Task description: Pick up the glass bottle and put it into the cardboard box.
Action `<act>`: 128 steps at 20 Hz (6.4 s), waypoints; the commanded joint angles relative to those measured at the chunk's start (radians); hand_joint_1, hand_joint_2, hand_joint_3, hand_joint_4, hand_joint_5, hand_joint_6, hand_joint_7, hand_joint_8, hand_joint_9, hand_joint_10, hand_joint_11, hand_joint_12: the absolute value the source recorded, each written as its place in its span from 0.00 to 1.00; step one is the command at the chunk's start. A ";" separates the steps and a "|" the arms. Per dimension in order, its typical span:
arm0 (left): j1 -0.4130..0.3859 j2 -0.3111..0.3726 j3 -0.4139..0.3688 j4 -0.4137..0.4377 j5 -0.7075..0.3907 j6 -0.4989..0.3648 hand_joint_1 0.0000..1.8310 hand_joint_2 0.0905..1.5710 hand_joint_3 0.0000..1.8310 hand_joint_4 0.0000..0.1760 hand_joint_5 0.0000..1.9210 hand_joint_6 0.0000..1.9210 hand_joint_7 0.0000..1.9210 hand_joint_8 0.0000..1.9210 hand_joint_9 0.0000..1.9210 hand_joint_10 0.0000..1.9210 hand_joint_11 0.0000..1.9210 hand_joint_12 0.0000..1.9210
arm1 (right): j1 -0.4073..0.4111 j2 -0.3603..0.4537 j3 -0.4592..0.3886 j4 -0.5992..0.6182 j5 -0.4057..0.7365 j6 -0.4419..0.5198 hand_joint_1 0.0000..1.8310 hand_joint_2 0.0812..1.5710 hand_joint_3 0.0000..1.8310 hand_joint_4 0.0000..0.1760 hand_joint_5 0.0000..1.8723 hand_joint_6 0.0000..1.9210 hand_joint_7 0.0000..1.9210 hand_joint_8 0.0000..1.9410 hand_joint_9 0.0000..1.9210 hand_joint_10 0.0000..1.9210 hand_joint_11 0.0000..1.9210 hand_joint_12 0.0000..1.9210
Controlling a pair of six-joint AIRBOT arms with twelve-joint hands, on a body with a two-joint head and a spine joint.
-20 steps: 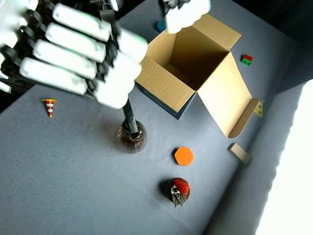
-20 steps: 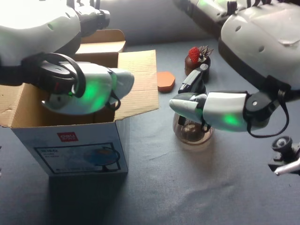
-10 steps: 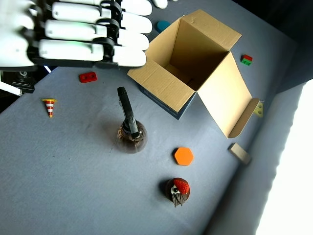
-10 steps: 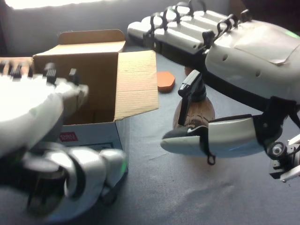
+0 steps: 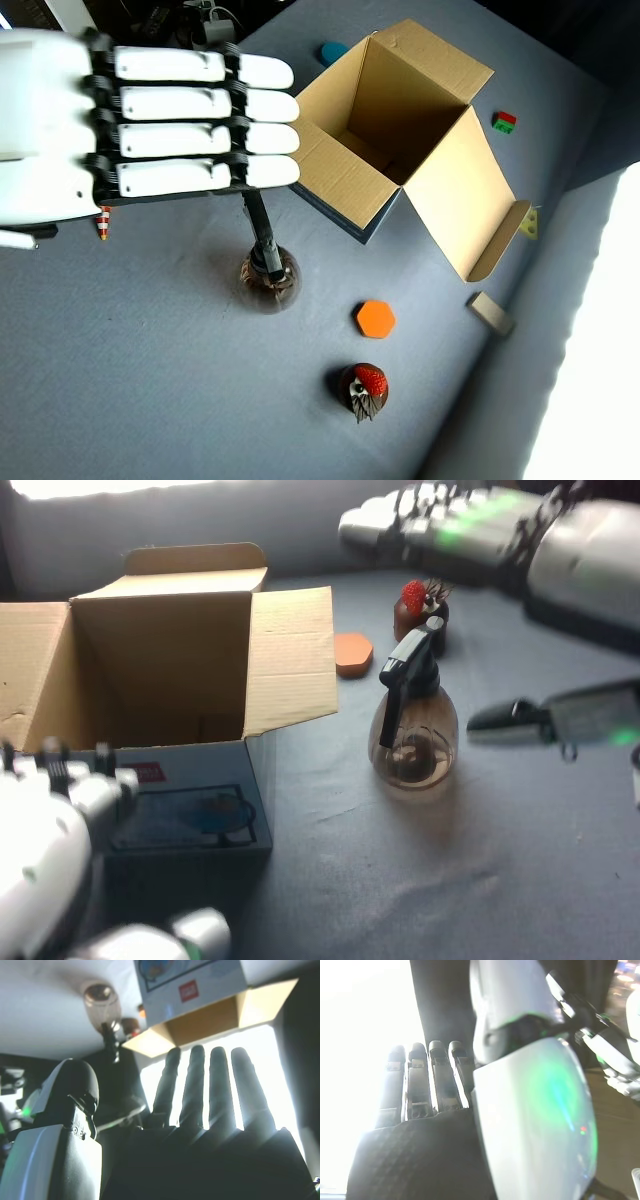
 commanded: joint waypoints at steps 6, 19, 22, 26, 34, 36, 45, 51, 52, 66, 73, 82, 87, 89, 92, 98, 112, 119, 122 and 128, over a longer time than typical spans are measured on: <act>0.207 -0.019 -0.033 0.185 0.017 -0.271 0.10 0.77 0.00 0.10 0.06 0.00 0.04 0.00 0.01 0.00 0.00 0.00 | 0.089 -0.010 0.115 -0.366 0.005 0.478 0.68 0.57 0.03 0.00 0.00 0.00 0.00 0.00 0.00 0.00 0.00 0.00; 0.566 -0.278 0.036 0.415 -0.013 -0.600 0.10 0.76 0.00 0.10 0.06 0.00 0.03 0.00 0.01 0.00 0.00 0.00 | 0.156 -0.146 0.230 -0.885 -0.258 0.945 0.66 0.57 0.03 0.00 0.00 0.00 0.00 0.00 0.00 0.00 0.00 0.00; 0.652 -0.326 0.050 0.470 -0.014 -0.676 0.10 0.76 0.00 0.10 0.06 0.00 0.03 0.00 0.01 0.00 0.00 0.00 | 0.159 -0.168 0.270 -1.147 -0.224 1.204 0.66 0.57 0.03 0.00 0.00 0.00 0.00 0.00 0.00 0.00 0.00 0.00; 0.752 -0.347 0.069 0.561 -0.014 -0.748 0.11 0.77 0.00 0.09 0.07 0.00 0.03 0.00 0.01 0.00 0.00 0.00 | 0.171 -0.211 0.335 -1.240 -0.222 1.291 0.66 0.57 0.03 0.00 0.00 0.00 0.00 0.00 0.00 0.00 0.00 0.00; 0.984 -0.350 0.123 0.757 -0.014 -0.936 0.11 0.77 0.00 0.05 0.06 0.00 0.03 0.00 0.01 0.00 0.00 0.00 | 0.168 -0.271 0.372 -1.482 -0.242 1.448 0.66 0.57 0.03 0.00 0.00 0.00 0.00 0.00 0.00 0.00 0.00 0.00; 1.005 -0.359 0.139 0.767 -0.001 -0.943 0.10 0.76 0.00 0.00 0.06 0.00 0.03 0.00 0.01 0.00 0.00 0.00 | 0.167 -0.287 0.377 -1.486 -0.255 1.448 0.66 0.57 0.03 0.00 0.00 0.00 0.00 0.00 0.00 0.00 0.00 0.00; 1.079 -0.390 0.202 0.844 0.124 -0.951 0.08 0.75 0.00 0.00 0.03 0.00 0.01 0.00 0.00 0.00 0.00 0.00 | 0.141 -0.329 0.387 -1.516 -0.299 1.449 0.66 0.57 0.03 0.00 0.00 0.00 0.00 0.00 0.00 0.00 0.00 0.00; 1.107 -0.393 0.241 0.895 0.145 -0.980 0.00 0.77 0.00 0.00 0.03 0.00 0.02 0.00 0.00 0.00 0.00 0.00 | 0.118 -0.341 0.413 -1.517 -0.315 1.450 0.66 0.57 0.03 0.00 0.00 0.00 0.01 0.00 0.00 0.00 0.00 0.00; 1.114 -0.393 0.246 0.904 0.155 -0.987 0.00 0.77 0.01 0.00 0.03 0.00 0.02 0.00 0.00 0.00 0.00 0.00 | 0.120 -0.341 0.414 -1.517 -0.313 1.454 0.67 0.57 0.03 0.00 0.00 0.00 0.01 0.00 0.00 0.00 0.00 0.00; 1.131 -0.370 0.294 1.009 0.227 -0.972 0.00 0.80 0.01 0.00 0.02 0.00 0.02 0.00 0.00 0.00 0.00 0.00 | 0.118 -0.376 0.450 -1.518 -0.285 1.493 0.67 0.57 0.03 0.00 0.00 0.00 0.01 0.00 0.00 0.00 0.00 0.00; 1.130 -0.351 0.328 1.010 0.255 -0.980 0.00 0.80 0.01 0.00 0.02 0.00 0.02 0.00 0.00 0.00 0.00 0.00 | 0.125 -0.391 0.459 -1.527 -0.296 1.491 0.66 0.57 0.03 0.00 0.00 0.00 0.02 0.00 0.00 0.00 0.00 0.00; 1.116 -0.337 0.362 1.010 0.263 -0.990 0.00 0.80 0.01 0.00 0.03 0.00 0.02 0.00 0.00 0.00 0.00 0.00 | 0.125 -0.406 0.469 -1.530 -0.298 1.488 0.64 0.64 0.03 0.00 0.24 0.17 0.33 0.05 0.21 0.20 0.00 0.58; 1.108 -0.328 0.368 1.010 0.272 -0.995 0.00 0.80 0.01 0.00 0.03 0.00 0.02 0.00 0.00 0.00 0.00 0.00 | 0.126 -0.406 0.469 -1.530 -0.300 1.487 0.68 0.74 0.00 0.00 0.39 0.63 0.52 0.62 0.42 0.69 0.28 0.92; 1.109 -0.328 0.368 1.013 0.272 -0.995 0.00 0.80 0.00 0.00 0.03 0.00 0.03 0.00 0.00 0.00 0.00 0.00 | 0.129 -0.405 0.470 -1.530 -0.300 1.487 0.73 0.73 0.00 0.00 0.43 0.57 0.49 0.62 0.43 0.74 0.40 0.90; 1.113 -0.326 0.370 1.021 0.279 -1.000 0.00 0.80 0.00 0.00 0.03 0.00 0.03 0.00 0.00 0.00 0.00 0.00 | 0.137 -0.393 0.465 -1.530 -0.285 1.492 0.74 0.74 0.00 0.00 0.41 0.59 0.47 0.63 0.41 0.77 0.39 0.89; 1.118 -0.326 0.369 1.021 0.279 -1.026 0.00 0.80 0.00 0.00 0.03 0.00 0.03 0.00 0.00 0.00 0.00 0.00 | 0.237 -0.310 0.411 -1.529 -0.254 1.493 0.74 0.74 0.00 0.00 0.41 0.60 0.47 0.62 0.41 0.76 0.37 0.89; 1.110 -0.324 0.372 1.020 0.276 -1.061 0.00 0.79 0.00 0.00 0.03 0.00 0.03 0.00 0.00 0.00 0.00 0.00 | 0.464 -0.254 0.392 -1.539 -0.165 1.545 0.74 0.73 0.00 0.00 0.41 0.61 0.48 0.58 0.43 0.75 0.38 0.89; 1.117 -0.324 0.378 1.017 0.275 -1.066 0.00 0.80 0.00 0.00 0.03 0.00 0.03 0.00 0.00 0.00 0.00 0.00 | 0.449 -0.267 0.397 -1.291 -0.124 1.369 0.74 0.73 0.00 0.00 0.42 0.62 0.48 0.57 0.43 0.75 0.39 0.88; 1.121 -0.324 0.384 1.018 0.275 -1.074 0.00 0.80 0.00 0.00 0.03 0.00 0.03 0.00 0.00 0.00 0.00 0.00 | 0.426 -0.271 0.396 -0.992 -0.100 1.102 0.74 0.73 0.00 0.00 0.42 0.62 0.48 0.57 0.43 0.75 0.40 0.89; 1.143 -0.317 0.393 1.028 0.275 -1.079 0.00 0.79 0.00 0.00 0.03 0.00 0.03 0.00 0.00 0.00 0.00 0.00 | 0.389 -0.314 0.397 -0.765 -0.060 0.883 0.74 0.73 0.00 0.00 0.42 0.62 0.48 0.57 0.43 0.75 0.40 0.89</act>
